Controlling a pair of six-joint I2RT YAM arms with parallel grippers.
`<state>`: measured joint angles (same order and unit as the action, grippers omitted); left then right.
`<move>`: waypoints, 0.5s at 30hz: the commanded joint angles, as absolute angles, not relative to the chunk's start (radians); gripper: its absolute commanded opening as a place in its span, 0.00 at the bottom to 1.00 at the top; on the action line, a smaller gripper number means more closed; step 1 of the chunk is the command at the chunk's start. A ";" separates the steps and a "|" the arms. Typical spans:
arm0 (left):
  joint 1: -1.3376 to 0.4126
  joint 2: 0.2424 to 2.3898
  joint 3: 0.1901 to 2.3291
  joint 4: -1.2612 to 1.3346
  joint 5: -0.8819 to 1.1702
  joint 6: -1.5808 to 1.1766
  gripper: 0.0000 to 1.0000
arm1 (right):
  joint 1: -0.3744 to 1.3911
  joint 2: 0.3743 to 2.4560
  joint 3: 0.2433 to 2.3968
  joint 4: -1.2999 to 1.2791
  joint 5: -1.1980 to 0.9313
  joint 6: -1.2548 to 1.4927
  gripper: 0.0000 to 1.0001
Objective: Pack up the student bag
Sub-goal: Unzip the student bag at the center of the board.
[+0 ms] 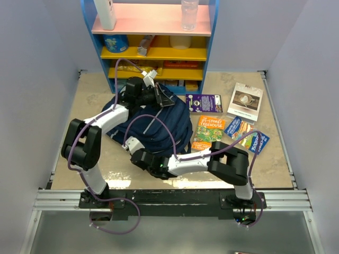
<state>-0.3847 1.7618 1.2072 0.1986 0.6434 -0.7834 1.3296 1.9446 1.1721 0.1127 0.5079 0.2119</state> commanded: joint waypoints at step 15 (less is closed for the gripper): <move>-0.367 1.695 1.292 0.371 0.702 -0.836 0.00 | 1.358 1.985 1.134 0.681 0.491 0.025 0.45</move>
<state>-0.3828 1.7622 1.2102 0.2169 0.6662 -0.8021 1.3361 2.0094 1.1526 0.4728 0.4751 0.0647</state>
